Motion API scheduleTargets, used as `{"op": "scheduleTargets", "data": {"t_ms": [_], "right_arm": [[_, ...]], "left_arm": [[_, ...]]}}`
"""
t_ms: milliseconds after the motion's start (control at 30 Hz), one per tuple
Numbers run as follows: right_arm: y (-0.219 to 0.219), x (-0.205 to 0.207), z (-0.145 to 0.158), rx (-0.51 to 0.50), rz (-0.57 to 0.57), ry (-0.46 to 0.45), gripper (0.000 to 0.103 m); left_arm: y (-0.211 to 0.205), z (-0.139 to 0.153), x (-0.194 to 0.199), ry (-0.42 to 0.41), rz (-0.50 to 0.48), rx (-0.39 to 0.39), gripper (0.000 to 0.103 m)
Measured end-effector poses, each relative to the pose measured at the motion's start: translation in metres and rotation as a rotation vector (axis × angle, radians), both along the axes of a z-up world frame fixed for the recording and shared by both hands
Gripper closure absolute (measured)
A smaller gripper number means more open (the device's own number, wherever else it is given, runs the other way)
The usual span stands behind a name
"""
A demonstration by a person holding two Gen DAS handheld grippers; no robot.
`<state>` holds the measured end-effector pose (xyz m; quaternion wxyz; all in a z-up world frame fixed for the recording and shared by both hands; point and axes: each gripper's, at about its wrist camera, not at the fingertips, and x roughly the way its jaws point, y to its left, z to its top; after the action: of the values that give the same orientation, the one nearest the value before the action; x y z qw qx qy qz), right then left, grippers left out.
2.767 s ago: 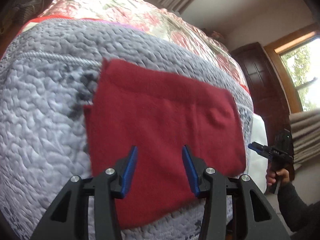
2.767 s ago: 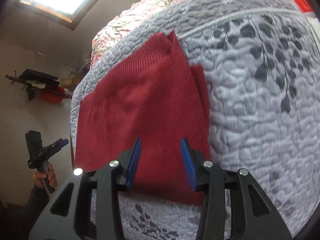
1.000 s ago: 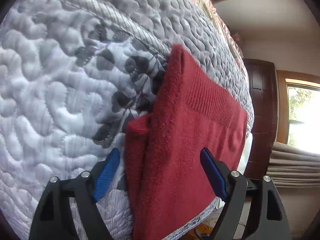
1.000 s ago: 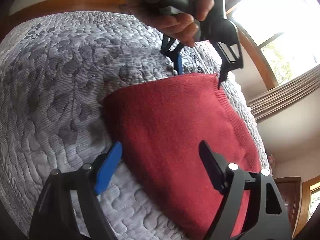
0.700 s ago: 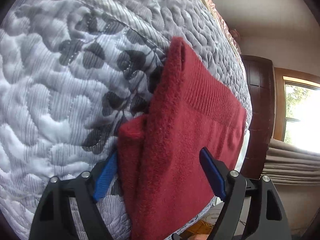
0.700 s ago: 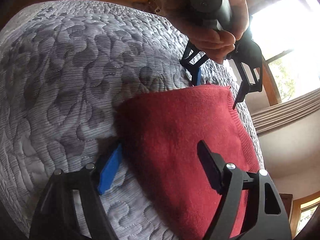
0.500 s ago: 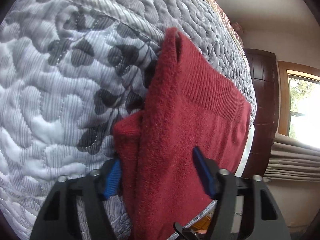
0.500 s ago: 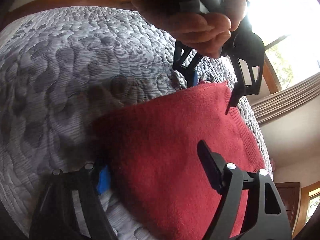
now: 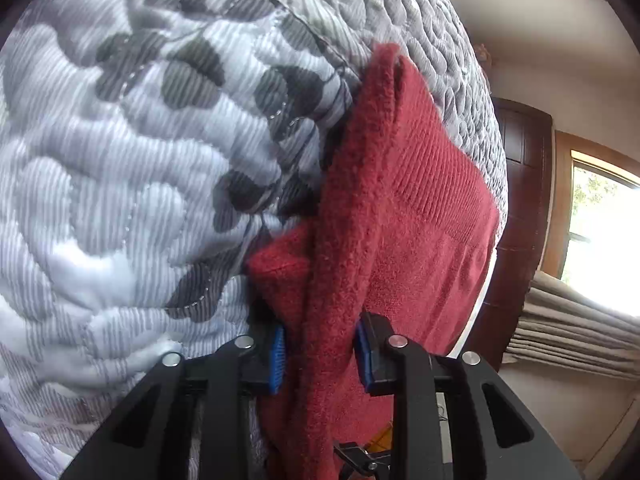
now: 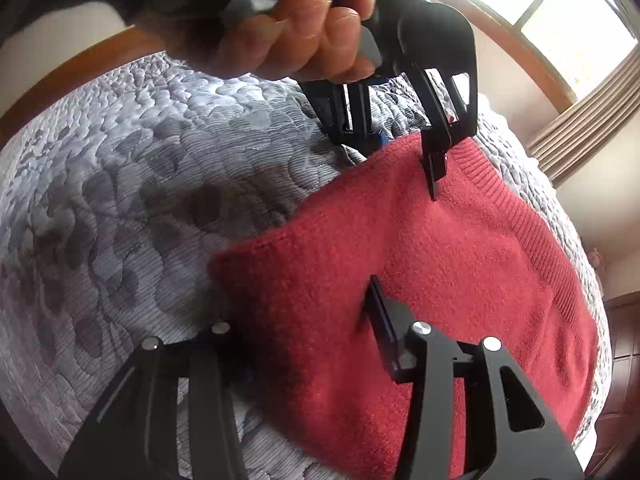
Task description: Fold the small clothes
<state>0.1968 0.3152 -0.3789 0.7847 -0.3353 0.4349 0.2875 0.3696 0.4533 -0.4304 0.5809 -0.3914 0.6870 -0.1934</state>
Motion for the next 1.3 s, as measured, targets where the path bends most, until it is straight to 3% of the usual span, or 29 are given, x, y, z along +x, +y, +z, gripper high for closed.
{"op": "scheduleTargets", "data": {"t_ms": [167,433,867,1300], "right_arm": [[-0.006,0.007,0.009,0.028,-0.027,0.031,0.068],[-0.015,0.007,0.029,0.069,-0.057,0.026,0.07],[-0.049,0.01,0.095,0.146,-0.146,-0.035,0.072],[-0.125,0.016,0.15,0.258,-0.318,-0.033,0.072]], "left_arm": [[-0.003,0.004,0.001,-0.003,0.005,0.004,0.08],[-0.017,0.029,0.006,-0.011,0.005,0.035,0.081],[-0.054,0.108,0.019,-0.079,-0.028,0.09,0.082],[-0.138,0.184,0.031,-0.126,-0.105,0.189,0.083]]}}
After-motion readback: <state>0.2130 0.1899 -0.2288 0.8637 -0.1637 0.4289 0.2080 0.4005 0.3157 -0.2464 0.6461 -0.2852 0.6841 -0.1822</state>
